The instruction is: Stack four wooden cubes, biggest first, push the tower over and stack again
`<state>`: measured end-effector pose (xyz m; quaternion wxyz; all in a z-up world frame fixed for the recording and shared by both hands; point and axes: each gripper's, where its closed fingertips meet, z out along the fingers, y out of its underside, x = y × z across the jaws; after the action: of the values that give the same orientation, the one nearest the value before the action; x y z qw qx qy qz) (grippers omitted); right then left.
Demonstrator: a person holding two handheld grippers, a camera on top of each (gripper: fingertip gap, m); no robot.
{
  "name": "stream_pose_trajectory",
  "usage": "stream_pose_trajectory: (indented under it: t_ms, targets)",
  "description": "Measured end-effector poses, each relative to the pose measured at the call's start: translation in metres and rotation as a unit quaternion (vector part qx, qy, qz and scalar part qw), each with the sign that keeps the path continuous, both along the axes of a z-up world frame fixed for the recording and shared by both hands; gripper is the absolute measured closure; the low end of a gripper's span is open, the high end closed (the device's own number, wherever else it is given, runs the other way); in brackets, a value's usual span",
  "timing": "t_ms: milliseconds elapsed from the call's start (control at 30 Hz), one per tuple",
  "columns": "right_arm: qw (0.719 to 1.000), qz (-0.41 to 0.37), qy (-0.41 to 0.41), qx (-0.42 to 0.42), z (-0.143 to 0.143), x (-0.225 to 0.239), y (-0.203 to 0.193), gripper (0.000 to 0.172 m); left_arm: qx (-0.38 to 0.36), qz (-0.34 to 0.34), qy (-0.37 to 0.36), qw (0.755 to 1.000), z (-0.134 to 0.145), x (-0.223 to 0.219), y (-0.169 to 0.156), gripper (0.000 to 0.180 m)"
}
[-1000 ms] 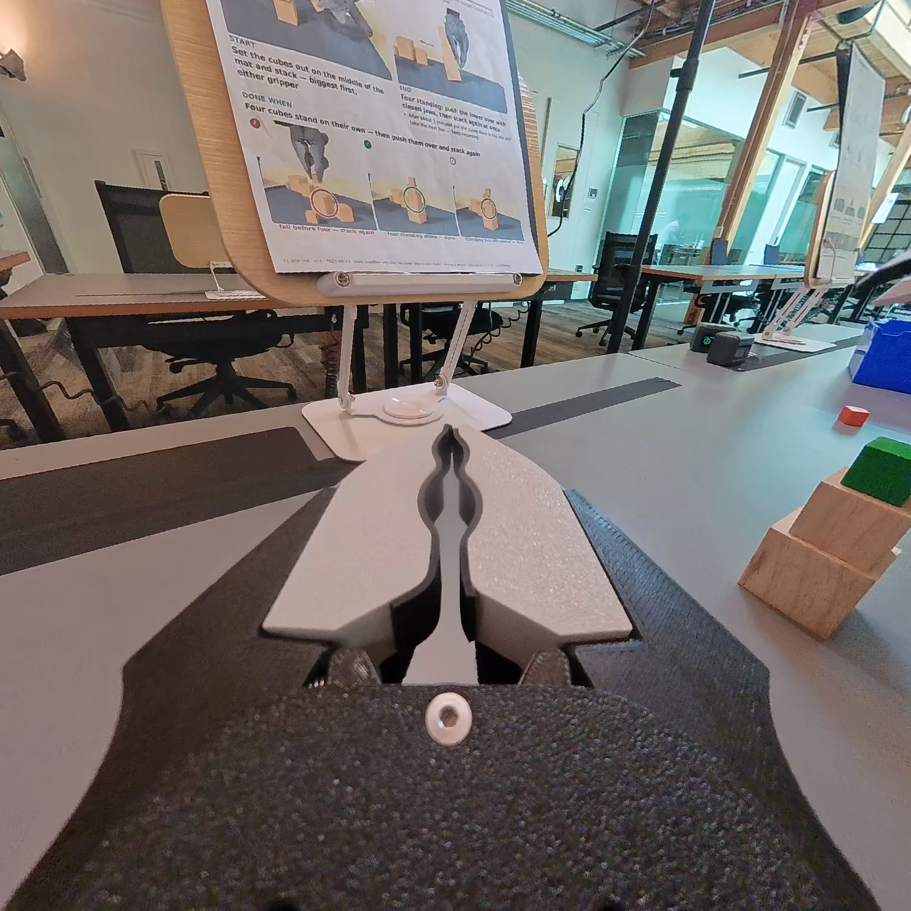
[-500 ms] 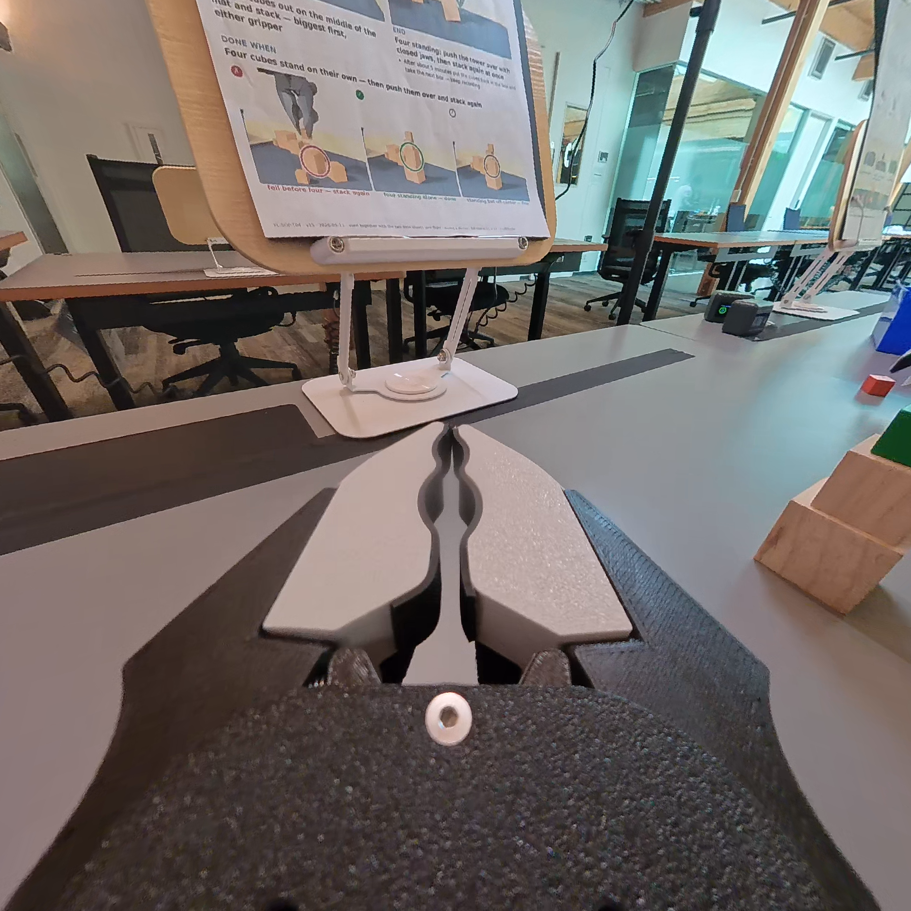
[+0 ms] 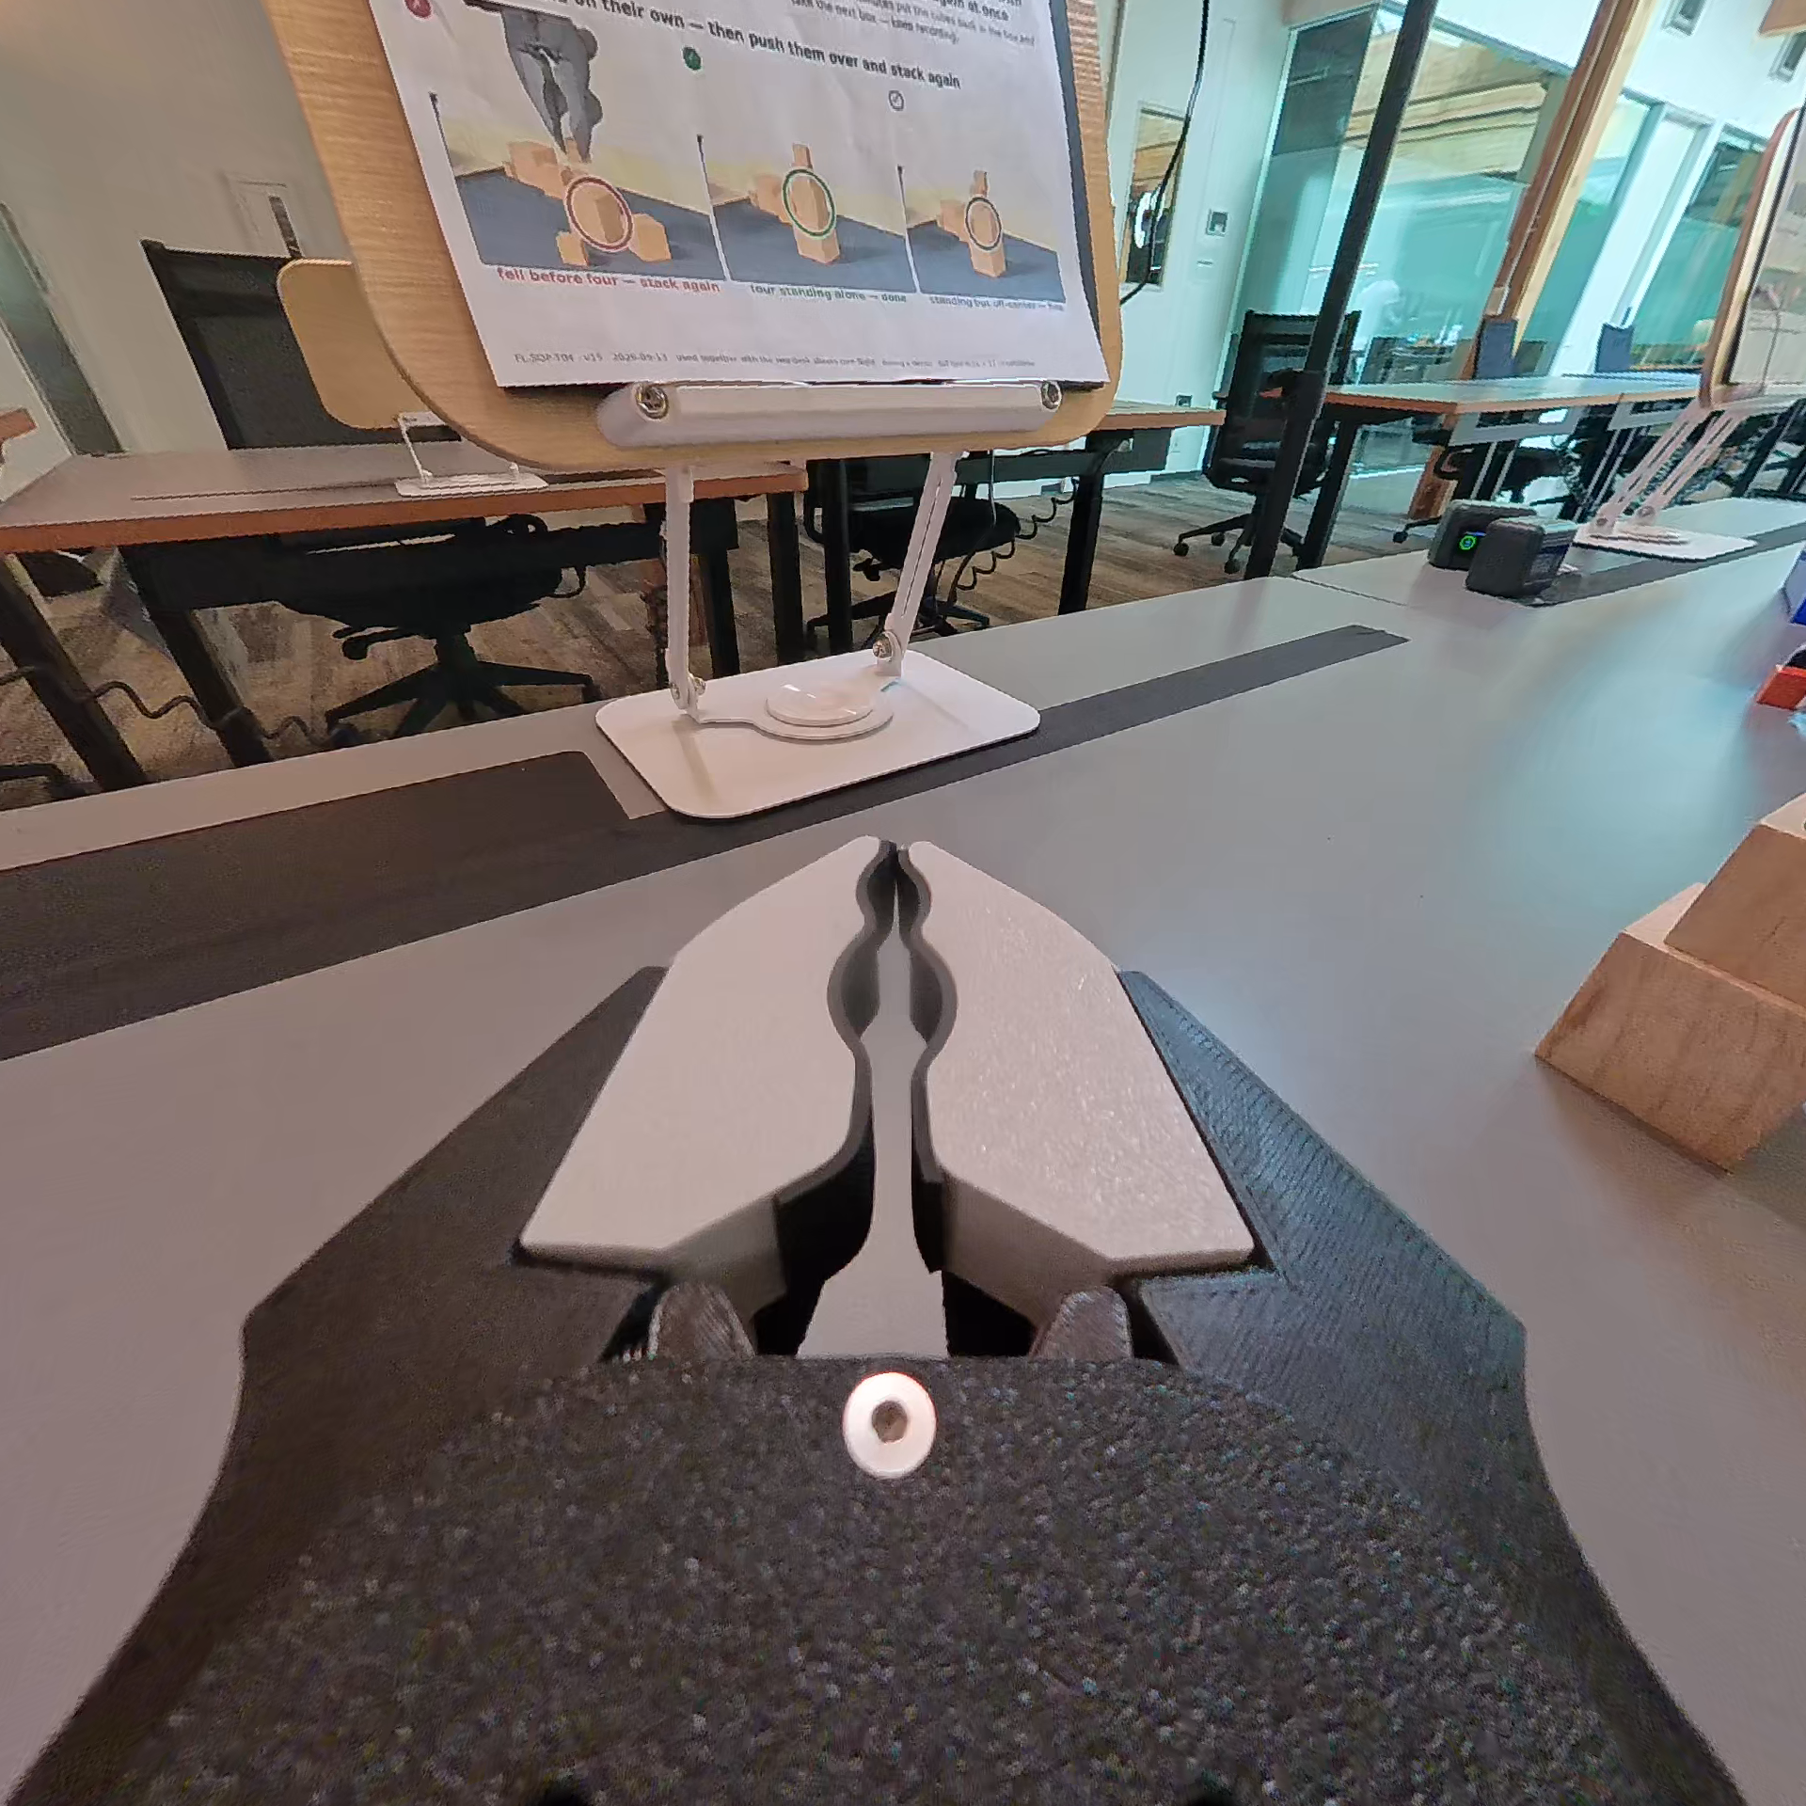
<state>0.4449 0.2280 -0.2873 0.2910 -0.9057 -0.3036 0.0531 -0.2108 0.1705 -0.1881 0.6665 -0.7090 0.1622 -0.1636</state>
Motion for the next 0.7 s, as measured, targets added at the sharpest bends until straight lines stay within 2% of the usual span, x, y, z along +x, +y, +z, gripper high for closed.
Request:
stream_pose_trajectory:
  t_ms: [133,167,200,267,367,533,700]
  targets:
    - [1.000,-0.017,-0.003,0.010,-0.001,0.004,0.003,0.134,-0.001,-0.001,0.003,1.000,-0.001,0.001,0.000,0.180]
    - [1.000,-0.027,-0.001,0.014,0.000,0.005,0.005,0.138,-0.001,-0.001,0.002,1.000,-0.001,0.001,0.000,0.180]
    - [0.999,-0.040,-0.002,0.013,0.001,0.008,0.006,0.149,-0.002,-0.001,0.002,1.000,-0.001,0.001,0.000,0.180]
    - [0.999,-0.053,0.002,-0.002,0.002,0.008,0.005,0.150,-0.002,-0.001,0.002,1.000,-0.001,0.001,0.000,0.180]
    - [0.999,-0.029,0.034,0.019,0.024,-0.012,0.007,0.150,-0.001,-0.002,0.002,1.000,-0.001,0.002,0.000,0.180]
    - [0.987,0.105,0.098,0.069,0.089,-0.107,-0.001,0.150,0.001,-0.006,0.003,1.000,0.000,0.004,0.000,0.180]
    - [0.956,0.253,0.110,0.099,0.146,-0.225,-0.029,0.150,0.011,-0.006,-0.004,1.000,0.007,0.003,-0.002,0.180]
